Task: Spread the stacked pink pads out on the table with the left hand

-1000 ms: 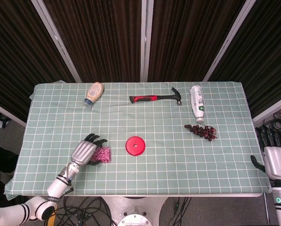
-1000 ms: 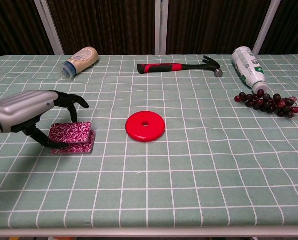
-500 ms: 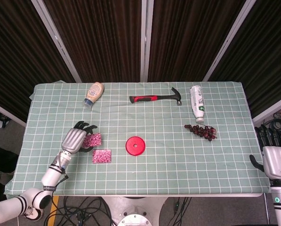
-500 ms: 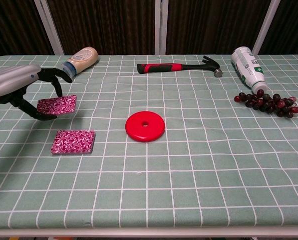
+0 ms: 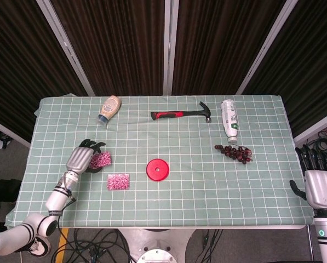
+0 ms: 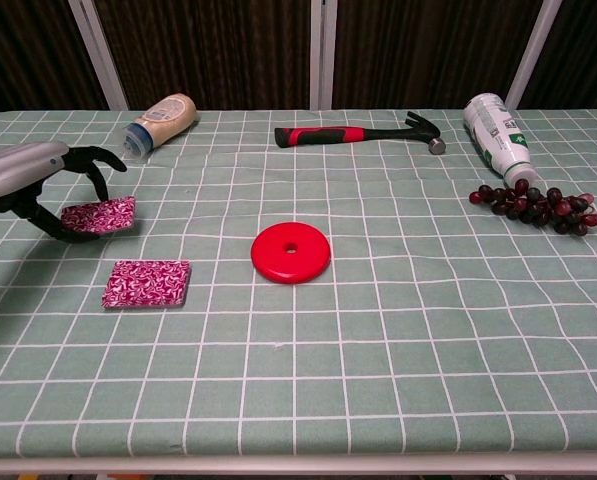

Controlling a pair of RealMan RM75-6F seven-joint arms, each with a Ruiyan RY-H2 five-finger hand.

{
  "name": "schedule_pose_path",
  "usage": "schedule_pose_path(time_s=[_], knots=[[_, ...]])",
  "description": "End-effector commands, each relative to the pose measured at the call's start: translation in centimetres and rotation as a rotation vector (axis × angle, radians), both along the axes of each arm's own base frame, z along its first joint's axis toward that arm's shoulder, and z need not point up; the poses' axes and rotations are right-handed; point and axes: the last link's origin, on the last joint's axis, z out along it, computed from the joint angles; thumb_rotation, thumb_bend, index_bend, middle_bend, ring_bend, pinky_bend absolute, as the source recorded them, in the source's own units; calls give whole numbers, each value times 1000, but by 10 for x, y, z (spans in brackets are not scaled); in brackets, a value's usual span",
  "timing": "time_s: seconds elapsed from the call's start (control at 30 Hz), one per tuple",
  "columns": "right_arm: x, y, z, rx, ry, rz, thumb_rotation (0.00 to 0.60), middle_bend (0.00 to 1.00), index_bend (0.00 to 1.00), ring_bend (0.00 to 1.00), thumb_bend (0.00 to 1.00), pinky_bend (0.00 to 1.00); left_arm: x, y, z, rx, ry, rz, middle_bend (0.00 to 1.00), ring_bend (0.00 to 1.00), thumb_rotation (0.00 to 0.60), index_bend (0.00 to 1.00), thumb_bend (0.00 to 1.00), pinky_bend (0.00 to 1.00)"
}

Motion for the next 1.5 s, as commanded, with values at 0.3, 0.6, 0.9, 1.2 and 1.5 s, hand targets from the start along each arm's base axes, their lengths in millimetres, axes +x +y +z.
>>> schedule_pose_path(time_s=[0.3, 0.6, 0.9, 1.2, 1.5], knots=[[0, 0, 0, -2, -10, 9, 600, 0, 0, 0, 201, 0, 5, -1, 6, 4, -29, -12, 261, 119, 600, 142, 154, 117], [0, 0, -1, 7, -24, 3, 600, 0, 0, 0, 201, 0, 37, -32, 10, -80, 11, -87, 291, 119, 600, 142, 152, 117], [-1, 1, 0, 6, -20, -1, 600, 0, 0, 0, 202, 0, 51, -71, -9, -134, 50, -35, 303, 108, 600, 142, 147, 115], [-4, 1, -1, 12, -23, -15, 600, 0, 0, 0, 201, 0, 54, -85, -19, -91, 57, 44, 306, 108, 600, 142, 144, 114], [-8, 1, -2, 15, -27, -26, 600, 0, 0, 0, 201, 0, 65, -87, -30, -77, 44, 11, 298, 108, 600, 142, 145, 112]])
